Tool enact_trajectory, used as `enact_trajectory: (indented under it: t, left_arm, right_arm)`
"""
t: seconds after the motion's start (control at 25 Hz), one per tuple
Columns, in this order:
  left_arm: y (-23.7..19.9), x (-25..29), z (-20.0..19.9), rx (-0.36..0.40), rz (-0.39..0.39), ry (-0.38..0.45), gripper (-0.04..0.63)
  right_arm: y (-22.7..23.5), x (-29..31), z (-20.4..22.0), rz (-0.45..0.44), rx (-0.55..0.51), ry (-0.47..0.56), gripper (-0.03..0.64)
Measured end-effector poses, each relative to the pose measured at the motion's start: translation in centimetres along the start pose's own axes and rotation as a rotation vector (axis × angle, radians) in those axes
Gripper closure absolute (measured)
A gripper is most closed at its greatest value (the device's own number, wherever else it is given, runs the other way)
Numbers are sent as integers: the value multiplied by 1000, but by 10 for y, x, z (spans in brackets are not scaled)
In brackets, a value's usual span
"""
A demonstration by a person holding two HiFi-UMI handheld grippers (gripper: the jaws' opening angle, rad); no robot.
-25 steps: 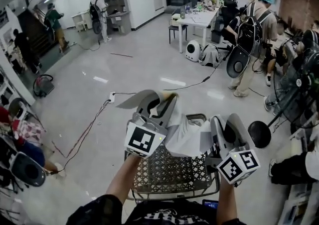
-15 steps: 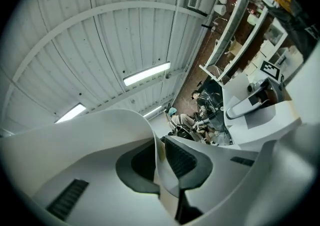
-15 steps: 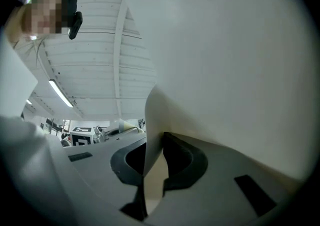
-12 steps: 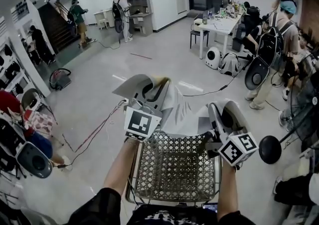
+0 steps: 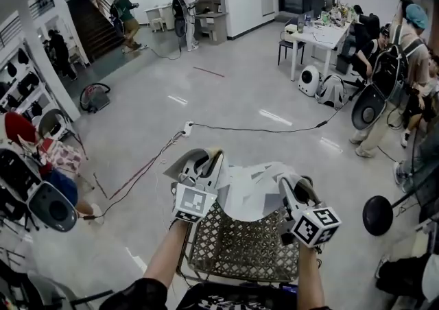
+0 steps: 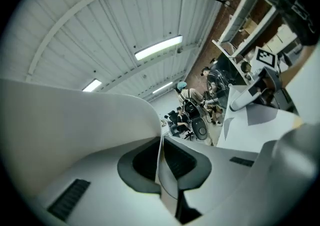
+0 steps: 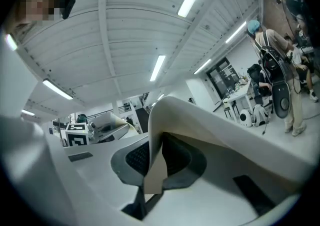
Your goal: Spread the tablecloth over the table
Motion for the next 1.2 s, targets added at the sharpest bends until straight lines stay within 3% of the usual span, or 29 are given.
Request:
enact_trajectory:
  t: [0.12,0.24,0.64,0.92,1.2]
  left_arm:
    - [-8,-11,19,-141,-32,-9,565]
    - [-7,-29,38,-245,-36,-30,563]
    - [24,-110,82,-416,-10,-127,561]
    - [25,-183,129,-551,-48,-187,549]
    - [43,-230,155,-685,-9,-222,546]
  right_arm:
    - [12,-8,18,24,103,-28,580]
    - [11,-20,30,47,129,-61,580]
    - [-34,-49,69,105,178,-192,583]
    - [-59,-77,103,182,248,-222,586]
    - [-65,-123,122,325,295,-224,591]
Point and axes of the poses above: the fingertips, and each gripper's own axes: x forward along the fingers, y to its right, z out of its underside, the point moved 4 cm from there along -x, backward along the fingers, and after that the axes turned 13 degrees about -x, right-handed, at the moved point
